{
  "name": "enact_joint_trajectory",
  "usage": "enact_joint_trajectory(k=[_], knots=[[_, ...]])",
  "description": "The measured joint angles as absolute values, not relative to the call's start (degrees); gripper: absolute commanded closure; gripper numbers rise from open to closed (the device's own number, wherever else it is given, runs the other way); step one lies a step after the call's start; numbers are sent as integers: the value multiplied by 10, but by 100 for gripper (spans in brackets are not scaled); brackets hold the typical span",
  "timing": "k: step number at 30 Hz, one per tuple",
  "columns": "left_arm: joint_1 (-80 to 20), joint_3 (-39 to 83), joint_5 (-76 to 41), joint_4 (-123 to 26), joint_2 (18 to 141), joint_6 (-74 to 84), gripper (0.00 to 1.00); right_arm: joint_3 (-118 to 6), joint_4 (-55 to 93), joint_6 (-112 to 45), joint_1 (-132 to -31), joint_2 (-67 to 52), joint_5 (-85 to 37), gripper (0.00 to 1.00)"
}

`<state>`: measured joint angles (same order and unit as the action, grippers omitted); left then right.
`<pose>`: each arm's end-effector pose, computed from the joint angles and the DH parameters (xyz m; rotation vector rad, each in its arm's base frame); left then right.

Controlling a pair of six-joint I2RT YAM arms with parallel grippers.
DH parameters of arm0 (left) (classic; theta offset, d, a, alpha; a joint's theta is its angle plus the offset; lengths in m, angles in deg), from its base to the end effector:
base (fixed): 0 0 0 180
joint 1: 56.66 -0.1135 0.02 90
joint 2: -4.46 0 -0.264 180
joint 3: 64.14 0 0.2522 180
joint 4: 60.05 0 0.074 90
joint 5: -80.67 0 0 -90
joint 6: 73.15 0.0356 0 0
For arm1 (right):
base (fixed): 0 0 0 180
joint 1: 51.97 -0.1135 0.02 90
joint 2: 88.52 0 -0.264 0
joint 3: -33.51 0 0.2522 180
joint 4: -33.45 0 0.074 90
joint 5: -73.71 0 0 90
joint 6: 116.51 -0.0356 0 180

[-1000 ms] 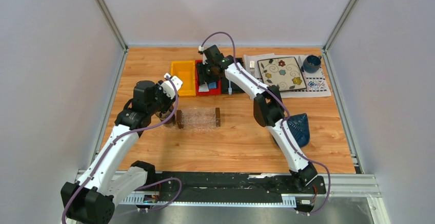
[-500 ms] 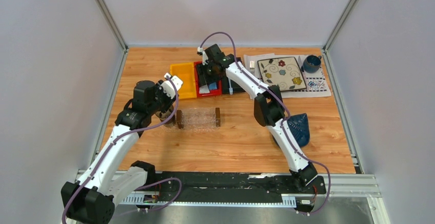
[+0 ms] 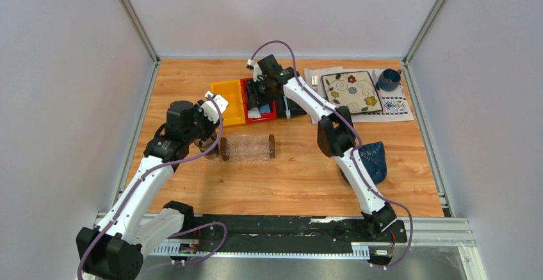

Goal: Prepare toiletry sets of a toothbrush and toothpaste on the tray

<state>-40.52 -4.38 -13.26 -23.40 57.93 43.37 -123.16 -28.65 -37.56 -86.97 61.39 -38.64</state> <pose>0.1992 -0.0602 0.2979 0.8020 1.9403 0.0371 0.4507 0.3321 0.1876 -0.7023 2.5321 0.7969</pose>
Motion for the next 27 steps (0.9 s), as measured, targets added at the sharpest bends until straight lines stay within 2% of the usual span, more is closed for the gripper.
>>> enact_joint_trajectory(k=[11, 21, 27], knots=[[-405, -46, -133, -235, 581, 433, 48, -1239, -294, -373, -884, 615, -308, 48], [-405, -46, -133, -235, 584, 436, 48, -1262, -309, -358, -902, 629, -229, 59], [-405, -46, -133, -239, 589, 439, 48, -1262, -310, -350, -906, 629, -198, 70]])
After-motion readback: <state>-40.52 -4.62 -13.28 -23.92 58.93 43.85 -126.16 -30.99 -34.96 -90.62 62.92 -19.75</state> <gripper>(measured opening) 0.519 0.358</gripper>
